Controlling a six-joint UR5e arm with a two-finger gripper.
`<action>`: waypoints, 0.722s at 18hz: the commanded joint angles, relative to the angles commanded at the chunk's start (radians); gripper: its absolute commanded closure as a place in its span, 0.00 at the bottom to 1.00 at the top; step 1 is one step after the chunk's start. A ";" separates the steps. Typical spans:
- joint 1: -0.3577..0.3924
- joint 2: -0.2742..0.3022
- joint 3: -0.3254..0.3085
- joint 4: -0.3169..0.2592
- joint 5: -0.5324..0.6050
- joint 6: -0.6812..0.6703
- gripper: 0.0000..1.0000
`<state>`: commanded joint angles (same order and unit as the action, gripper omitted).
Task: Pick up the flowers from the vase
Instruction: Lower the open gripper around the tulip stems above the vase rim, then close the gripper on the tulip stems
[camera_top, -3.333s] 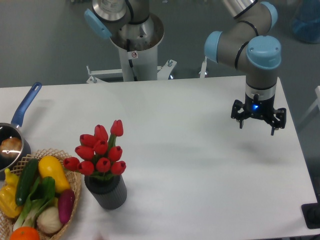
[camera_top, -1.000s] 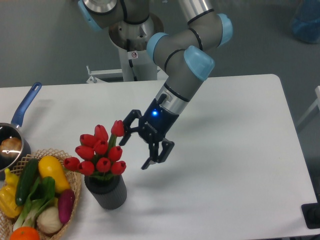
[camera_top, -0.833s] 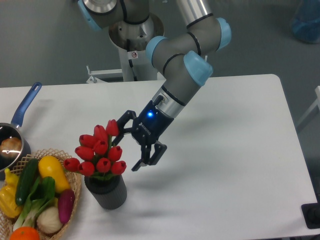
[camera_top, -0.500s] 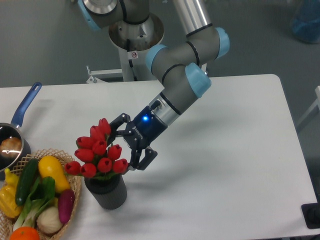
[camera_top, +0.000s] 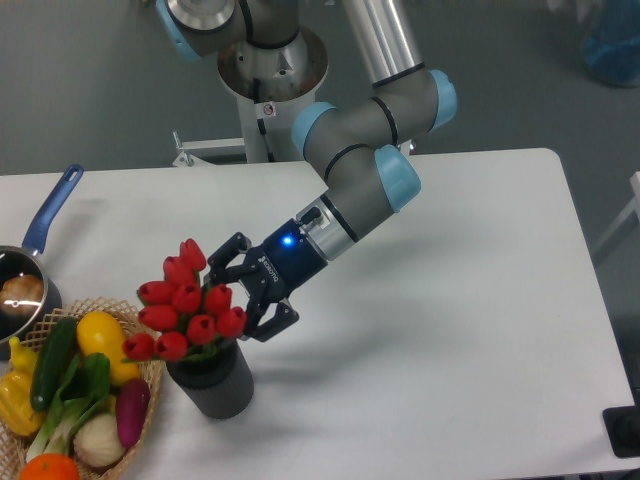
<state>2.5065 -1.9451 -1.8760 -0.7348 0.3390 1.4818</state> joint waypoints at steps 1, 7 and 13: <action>0.002 0.000 -0.002 0.000 0.000 -0.002 0.92; 0.011 0.003 -0.003 0.000 -0.002 -0.008 0.99; 0.026 0.011 0.003 -0.002 -0.058 -0.012 0.99</action>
<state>2.5325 -1.9344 -1.8730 -0.7363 0.2809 1.4696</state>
